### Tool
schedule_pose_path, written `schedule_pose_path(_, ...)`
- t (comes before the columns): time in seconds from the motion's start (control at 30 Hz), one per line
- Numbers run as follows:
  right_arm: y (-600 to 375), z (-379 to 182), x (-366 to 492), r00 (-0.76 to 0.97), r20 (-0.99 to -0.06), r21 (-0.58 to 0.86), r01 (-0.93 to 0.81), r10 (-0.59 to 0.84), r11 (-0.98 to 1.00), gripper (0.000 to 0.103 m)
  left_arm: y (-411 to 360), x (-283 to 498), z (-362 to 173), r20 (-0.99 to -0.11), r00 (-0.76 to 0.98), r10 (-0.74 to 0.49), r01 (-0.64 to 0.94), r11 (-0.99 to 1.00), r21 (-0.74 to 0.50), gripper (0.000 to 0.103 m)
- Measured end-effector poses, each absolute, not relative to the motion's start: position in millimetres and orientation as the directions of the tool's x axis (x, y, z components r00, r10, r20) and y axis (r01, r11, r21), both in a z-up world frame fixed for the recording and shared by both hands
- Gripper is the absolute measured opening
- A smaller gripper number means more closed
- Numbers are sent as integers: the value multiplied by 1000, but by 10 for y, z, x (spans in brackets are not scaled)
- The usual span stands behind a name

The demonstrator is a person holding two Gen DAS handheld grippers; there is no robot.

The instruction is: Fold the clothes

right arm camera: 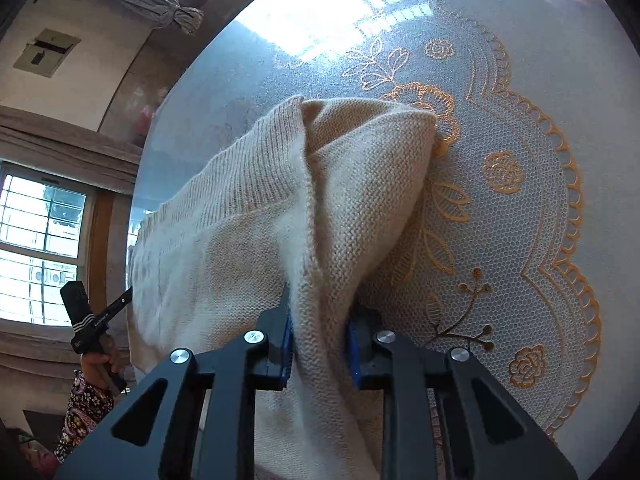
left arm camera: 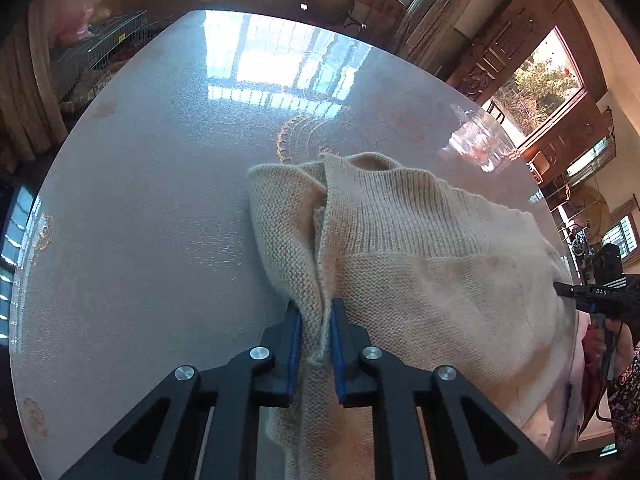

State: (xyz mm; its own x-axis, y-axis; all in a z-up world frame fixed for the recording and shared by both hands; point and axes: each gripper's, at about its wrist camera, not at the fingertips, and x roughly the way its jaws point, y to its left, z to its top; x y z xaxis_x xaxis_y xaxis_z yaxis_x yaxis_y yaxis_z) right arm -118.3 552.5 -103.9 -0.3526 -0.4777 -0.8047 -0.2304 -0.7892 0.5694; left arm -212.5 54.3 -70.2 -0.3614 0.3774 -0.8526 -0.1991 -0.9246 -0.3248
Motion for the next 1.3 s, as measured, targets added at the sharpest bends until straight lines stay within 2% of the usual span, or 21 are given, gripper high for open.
schedule_pose_path(0.2, 5463, -761, -1115, -407, -786, 564, -166, -465, -809, 20, 398, -1895, -355, -760, -481, 436, -203, -899, -388, 10)
schedule_pose_path(0.4, 5273, -445, -1260, -418, -789, 529, -87, -451, -844, 19, 411, -1657, -167, -713, -519, 471, -194, -878, -438, 10)
schedule_pose_path(0.6, 5074, -27, -1347, -423, -767, 504, 65, -481, -861, 18, 254, -1329, -6, -670, -562, 485, -167, -860, -483, 10)
schedule_pose_path(0.73, 4837, 188, -1463, -404, -756, 490, 172, -515, -855, 16, 98, -991, 51, -653, -599, 465, -121, -858, -500, 10)
schedule_pose_path(0.93, 3947, 257, -1906, -321, -772, 448, 337, -549, -828, 15, -277, -260, 54, -650, -661, 375, 14, -860, -511, 10)
schedule_pose_path(1.13, 3016, 118, -2309, -231, -788, 429, 459, -571, -778, 15, -608, 590, -225, -661, -695, 284, 189, -815, -548, 10)
schedule_pose_path(1.3, 2402, -19, -2489, -183, -832, 351, 558, -524, -752, 15, -627, 1063, -508, -709, -671, 217, 303, -792, -529, 10)
